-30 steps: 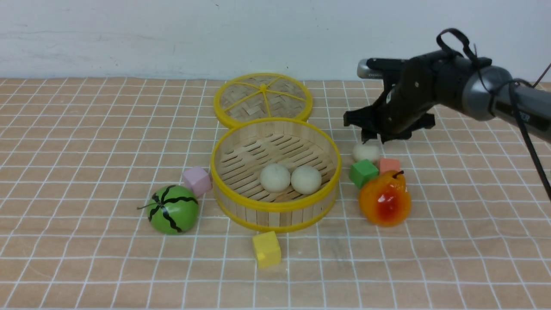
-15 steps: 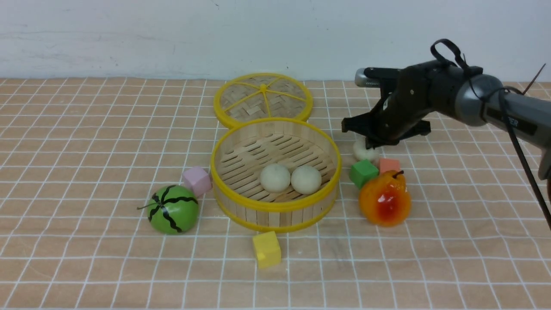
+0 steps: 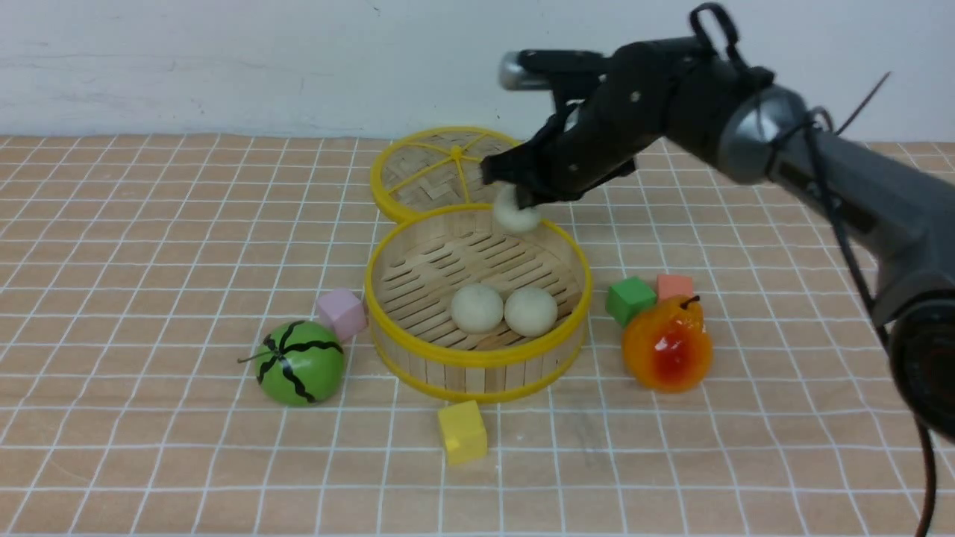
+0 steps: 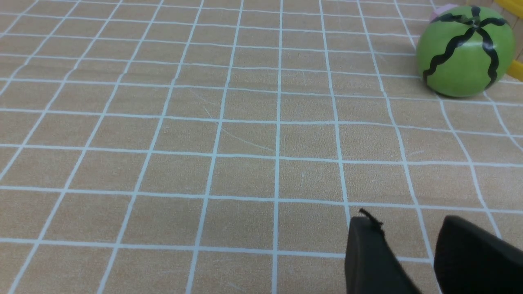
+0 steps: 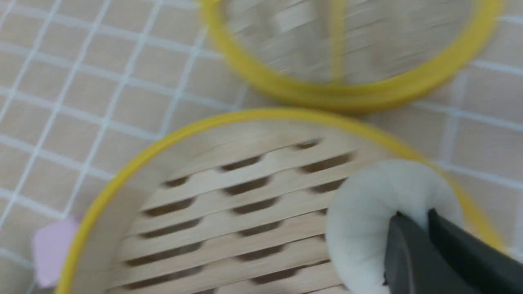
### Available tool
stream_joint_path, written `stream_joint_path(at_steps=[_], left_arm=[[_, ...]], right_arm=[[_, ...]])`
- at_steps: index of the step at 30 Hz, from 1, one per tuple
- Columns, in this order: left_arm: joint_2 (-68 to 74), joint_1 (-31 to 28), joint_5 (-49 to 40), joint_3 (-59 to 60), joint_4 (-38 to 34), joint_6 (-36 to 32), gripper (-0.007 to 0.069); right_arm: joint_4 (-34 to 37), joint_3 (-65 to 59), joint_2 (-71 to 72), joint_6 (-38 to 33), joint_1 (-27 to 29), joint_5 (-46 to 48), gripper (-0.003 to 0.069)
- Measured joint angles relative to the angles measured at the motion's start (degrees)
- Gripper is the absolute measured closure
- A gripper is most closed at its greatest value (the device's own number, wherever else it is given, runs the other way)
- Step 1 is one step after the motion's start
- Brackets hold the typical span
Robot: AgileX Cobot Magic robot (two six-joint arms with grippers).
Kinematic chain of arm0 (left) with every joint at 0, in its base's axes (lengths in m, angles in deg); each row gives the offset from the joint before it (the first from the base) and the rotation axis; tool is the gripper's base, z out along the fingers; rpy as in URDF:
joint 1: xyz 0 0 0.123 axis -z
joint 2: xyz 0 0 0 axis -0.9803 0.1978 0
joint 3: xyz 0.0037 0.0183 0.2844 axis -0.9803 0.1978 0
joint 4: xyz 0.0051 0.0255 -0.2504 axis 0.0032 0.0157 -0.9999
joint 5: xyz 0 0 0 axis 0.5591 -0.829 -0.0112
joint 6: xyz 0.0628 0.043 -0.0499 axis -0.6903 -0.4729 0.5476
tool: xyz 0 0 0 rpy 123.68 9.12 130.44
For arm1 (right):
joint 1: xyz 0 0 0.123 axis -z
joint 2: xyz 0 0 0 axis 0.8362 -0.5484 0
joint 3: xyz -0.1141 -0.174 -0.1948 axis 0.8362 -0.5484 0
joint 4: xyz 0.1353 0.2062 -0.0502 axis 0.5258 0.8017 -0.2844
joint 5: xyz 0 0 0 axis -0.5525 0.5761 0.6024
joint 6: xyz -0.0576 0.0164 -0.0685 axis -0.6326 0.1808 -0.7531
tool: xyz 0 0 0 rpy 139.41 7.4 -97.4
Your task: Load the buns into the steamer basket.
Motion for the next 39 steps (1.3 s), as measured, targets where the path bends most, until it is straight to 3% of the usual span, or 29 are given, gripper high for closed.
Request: stream_joint_path(at_steps=[5,11,20,25,29,34,35,36,38,39], left_arm=[[0.0,0.0,0.0,0.0,0.0,0.0,0.0386],[0.0,0.0,0.0,0.0,0.0,0.0,0.0386],[0.0,0.0,0.0,0.0,0.0,0.0,0.0386],[0.0,0.0,0.0,0.0,0.0,0.0,0.0386],[0.0,0.0,0.0,0.0,0.0,0.0,0.0386],[0.0,0.0,0.0,0.0,0.0,0.0,0.0386],[0.0,0.0,0.0,0.0,0.0,0.0,0.0386],[0.0,0.0,0.0,0.0,0.0,0.0,0.0386],[0.0,0.0,0.0,0.0,0.0,0.0,0.0386],[0.0,0.0,0.0,0.0,0.0,0.0,0.0386]], right_arm=[[-0.01,0.11,-3.62,-0.07,-0.95,0.07,0.0654],[-0.23,0.12,-4.98,-0.07,-0.85,0.16,0.0592],[0.21,-0.06,-0.16,-0.07,0.25,5.37,0.03],[2.45,-7.89,12.72,-1.17,3.32,6.68,0.0257],[2.54,-17.88,24.44,-4.07,5.29,6.88,0.0265],[-0.53,-35.02,43.64,-8.48,7.46,6.5,0.0357],[-2.41,-41.45,51.36,-8.6,7.78,5.41,0.0426],[-2.67,-42.16,52.24,-8.6,7.78,5.26,0.0426],[-5.99,-53.0,65.86,-7.45,7.78,1.54,0.0578],[-6.17,-53.77,66.78,-7.24,7.78,1.19,0.0599]])
